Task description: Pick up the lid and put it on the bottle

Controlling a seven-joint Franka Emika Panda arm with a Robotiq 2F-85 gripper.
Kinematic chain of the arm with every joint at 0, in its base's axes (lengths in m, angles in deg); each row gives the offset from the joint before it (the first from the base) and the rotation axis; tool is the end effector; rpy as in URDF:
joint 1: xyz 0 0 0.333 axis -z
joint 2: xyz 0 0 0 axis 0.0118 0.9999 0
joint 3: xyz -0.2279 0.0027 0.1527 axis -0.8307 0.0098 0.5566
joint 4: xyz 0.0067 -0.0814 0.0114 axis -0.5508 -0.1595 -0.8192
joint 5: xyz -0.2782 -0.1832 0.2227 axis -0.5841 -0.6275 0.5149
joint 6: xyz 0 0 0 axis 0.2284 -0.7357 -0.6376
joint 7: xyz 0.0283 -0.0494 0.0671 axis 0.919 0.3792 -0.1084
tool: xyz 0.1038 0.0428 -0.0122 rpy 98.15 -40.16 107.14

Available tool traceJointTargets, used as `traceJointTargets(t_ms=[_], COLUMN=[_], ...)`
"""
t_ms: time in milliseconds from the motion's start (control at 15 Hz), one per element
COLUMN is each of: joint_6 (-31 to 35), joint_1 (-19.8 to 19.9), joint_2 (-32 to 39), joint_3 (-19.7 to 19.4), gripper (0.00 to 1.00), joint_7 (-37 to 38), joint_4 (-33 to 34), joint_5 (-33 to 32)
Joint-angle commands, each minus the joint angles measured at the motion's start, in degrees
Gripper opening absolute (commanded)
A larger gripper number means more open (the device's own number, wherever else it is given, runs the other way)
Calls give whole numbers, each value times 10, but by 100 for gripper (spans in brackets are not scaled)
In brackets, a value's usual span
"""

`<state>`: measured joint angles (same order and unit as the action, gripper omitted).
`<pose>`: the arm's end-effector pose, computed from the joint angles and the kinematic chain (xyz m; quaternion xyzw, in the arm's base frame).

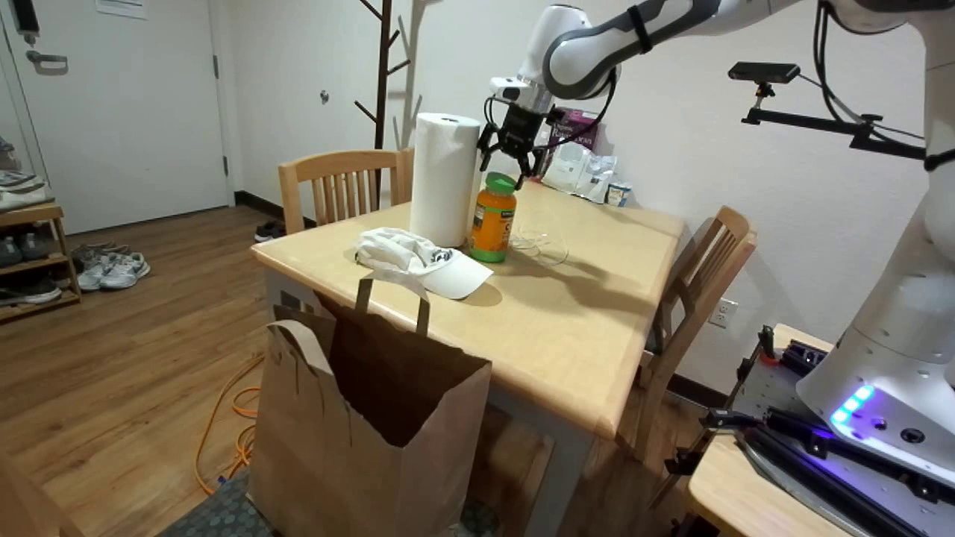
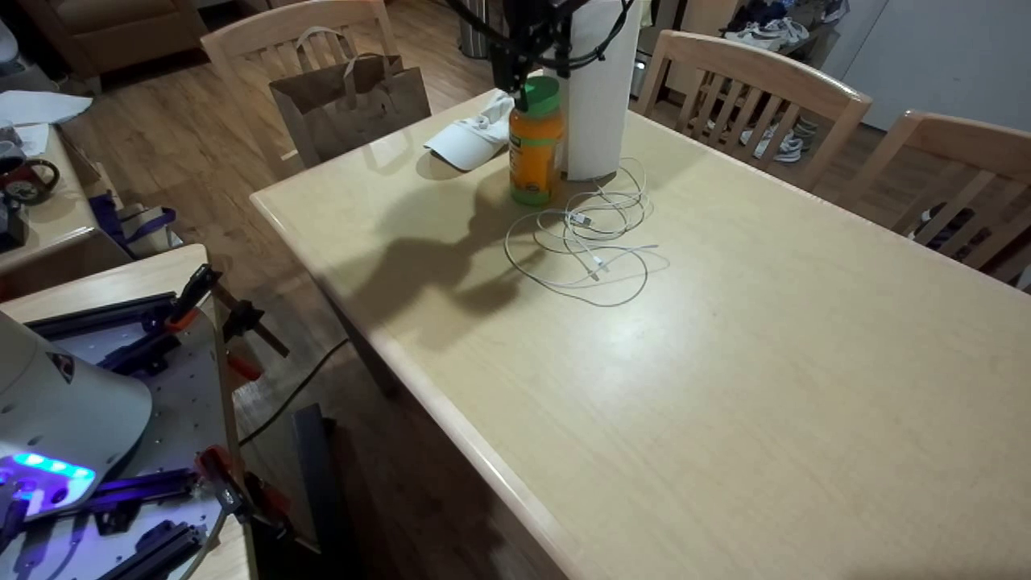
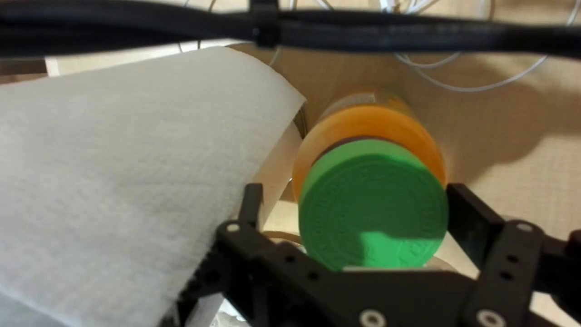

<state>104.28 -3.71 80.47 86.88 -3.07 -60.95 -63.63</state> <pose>0.6587 0.1039 0.3011 0.6105 0.7838 0.0802 0.0809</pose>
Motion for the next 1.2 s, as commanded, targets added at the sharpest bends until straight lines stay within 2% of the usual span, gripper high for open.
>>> traceJointTargets(t_ms=[0, 867, 1133], joint_6=[58, 45, 40], joint_1=[10, 10, -4], joint_2=[-10, -3, -16], joint_3=[7, 11, 6], gripper=[100, 100, 100], joint_7=[21, 18, 30], joint_4=[-31, -22, -16], joint_5=[0, -6, -27])
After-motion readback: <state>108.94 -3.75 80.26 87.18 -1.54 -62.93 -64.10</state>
